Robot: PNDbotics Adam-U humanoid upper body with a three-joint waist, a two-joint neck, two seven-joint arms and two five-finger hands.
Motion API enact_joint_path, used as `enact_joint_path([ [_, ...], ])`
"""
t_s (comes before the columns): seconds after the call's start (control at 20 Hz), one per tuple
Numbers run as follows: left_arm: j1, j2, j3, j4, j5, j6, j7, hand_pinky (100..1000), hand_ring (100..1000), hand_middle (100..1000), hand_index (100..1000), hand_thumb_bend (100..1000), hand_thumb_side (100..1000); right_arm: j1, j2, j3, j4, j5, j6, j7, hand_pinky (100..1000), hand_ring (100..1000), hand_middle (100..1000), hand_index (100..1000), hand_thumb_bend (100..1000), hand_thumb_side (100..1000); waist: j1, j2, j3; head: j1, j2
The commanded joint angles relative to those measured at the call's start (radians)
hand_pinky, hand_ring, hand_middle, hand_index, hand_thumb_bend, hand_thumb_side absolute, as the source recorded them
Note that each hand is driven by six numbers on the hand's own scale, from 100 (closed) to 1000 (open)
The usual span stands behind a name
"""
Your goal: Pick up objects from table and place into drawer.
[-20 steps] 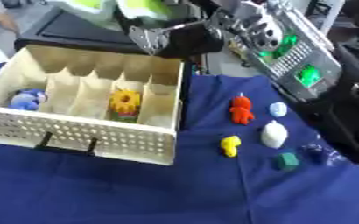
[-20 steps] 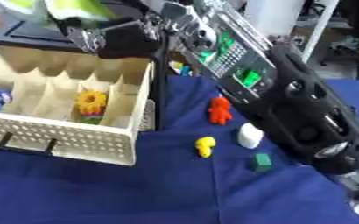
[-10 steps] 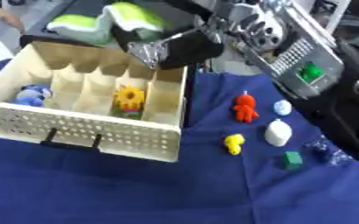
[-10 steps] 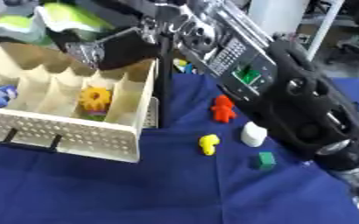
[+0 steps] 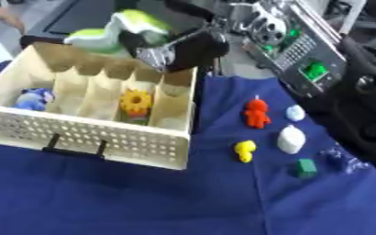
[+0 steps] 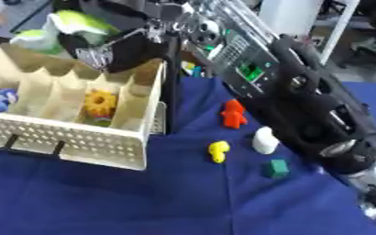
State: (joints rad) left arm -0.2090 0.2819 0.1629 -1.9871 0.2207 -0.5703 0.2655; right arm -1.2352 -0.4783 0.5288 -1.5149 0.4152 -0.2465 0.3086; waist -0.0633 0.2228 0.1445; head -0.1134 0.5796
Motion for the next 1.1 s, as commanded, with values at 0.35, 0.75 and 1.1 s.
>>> enact_joint_path([
  [0.35,-0.015,0.016,0.0,-0.013,-0.001,0.002,-0.001,441,691,578,797,173,958,-0.018,-0.003,-0.029,0.02,0.017,-0.04,0.034,829,885,723,863,366,624,0.009,-0.014,-0.002,-0.002,-0.007],
  [0.75,-0.015,0.017,0.002,-0.013,0.0,0.003,-0.001,441,691,578,797,172,958,-0.017,-0.005,-0.043,0.012,-0.012,-0.017,0.054,844,904,757,894,440,678,0.01,-0.015,-0.006,0.0,-0.01],
  [1.1,-0.013,0.017,0.003,-0.013,0.0,0.002,0.0,442,691,579,798,173,958,-0.01,-0.014,-0.05,-0.006,-0.017,0.002,0.042,843,903,749,884,416,675,0.012,-0.016,-0.01,0.001,-0.011],
])
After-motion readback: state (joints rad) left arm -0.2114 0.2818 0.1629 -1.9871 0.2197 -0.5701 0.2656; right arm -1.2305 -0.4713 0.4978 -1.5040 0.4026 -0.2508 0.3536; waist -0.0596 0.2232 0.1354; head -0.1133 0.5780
